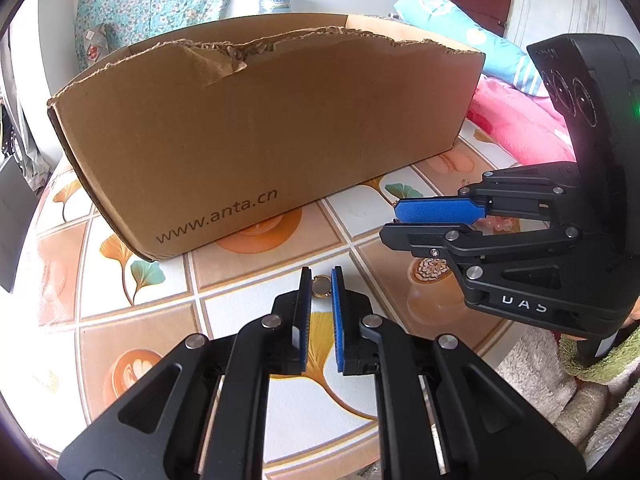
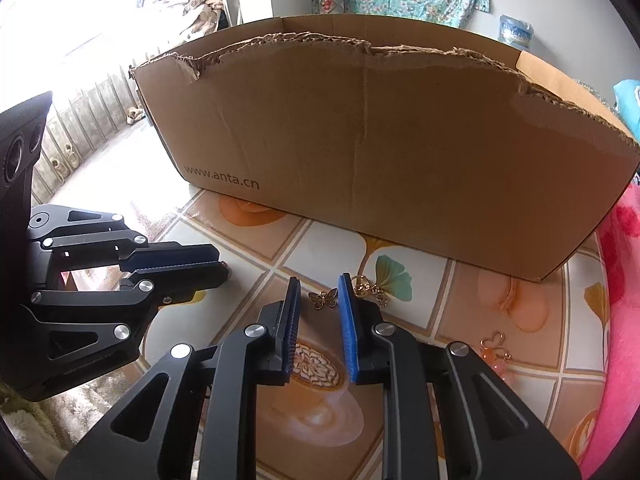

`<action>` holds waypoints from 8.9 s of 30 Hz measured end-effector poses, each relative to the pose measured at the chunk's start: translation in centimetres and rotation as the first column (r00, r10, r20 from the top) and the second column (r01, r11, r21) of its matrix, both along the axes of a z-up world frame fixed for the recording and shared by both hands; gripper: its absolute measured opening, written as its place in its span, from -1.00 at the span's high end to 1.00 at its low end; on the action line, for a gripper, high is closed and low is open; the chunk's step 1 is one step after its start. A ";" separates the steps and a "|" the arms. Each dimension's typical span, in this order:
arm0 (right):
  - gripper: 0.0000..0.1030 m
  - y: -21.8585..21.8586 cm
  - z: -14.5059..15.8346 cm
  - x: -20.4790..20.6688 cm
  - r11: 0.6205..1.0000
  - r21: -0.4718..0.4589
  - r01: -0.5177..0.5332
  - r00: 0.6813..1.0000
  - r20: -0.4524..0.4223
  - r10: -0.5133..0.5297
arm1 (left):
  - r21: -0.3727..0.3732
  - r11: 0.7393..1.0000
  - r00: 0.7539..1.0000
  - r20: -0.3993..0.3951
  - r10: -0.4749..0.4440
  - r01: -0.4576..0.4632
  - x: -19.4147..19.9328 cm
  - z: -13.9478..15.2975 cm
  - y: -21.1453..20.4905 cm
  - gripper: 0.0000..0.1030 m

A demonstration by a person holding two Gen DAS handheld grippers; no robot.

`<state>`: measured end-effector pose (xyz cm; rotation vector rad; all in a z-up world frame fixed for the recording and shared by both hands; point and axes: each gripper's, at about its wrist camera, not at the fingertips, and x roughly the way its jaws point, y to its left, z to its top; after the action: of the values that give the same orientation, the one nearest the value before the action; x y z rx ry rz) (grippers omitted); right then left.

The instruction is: Organize jewelry

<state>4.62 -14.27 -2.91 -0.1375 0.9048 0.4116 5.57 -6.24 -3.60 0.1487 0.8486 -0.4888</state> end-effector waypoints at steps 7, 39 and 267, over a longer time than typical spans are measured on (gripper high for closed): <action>0.77 0.3 0.0 0.3 1.000 0.003 0.005 1.000 -0.015 -0.005 | -0.016 1.000 1.000 0.003 0.003 -0.003 -0.2 -0.1 0.4 0.83; 0.83 -2.4 5.3 -1.4 0.977 0.203 0.069 0.995 0.063 -0.083 | -0.137 0.990 0.996 0.086 -0.016 0.028 -1.5 2.2 1.9 0.83; 0.77 -3.5 5.1 1.5 0.828 0.545 0.130 0.923 -0.371 0.099 | -0.112 0.992 0.969 0.245 -0.036 0.065 -5.0 4.1 0.7 0.99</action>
<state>6.15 -17.73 2.21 0.5171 1.1339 0.6920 0.55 -5.51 0.47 0.1178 0.5760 -0.5553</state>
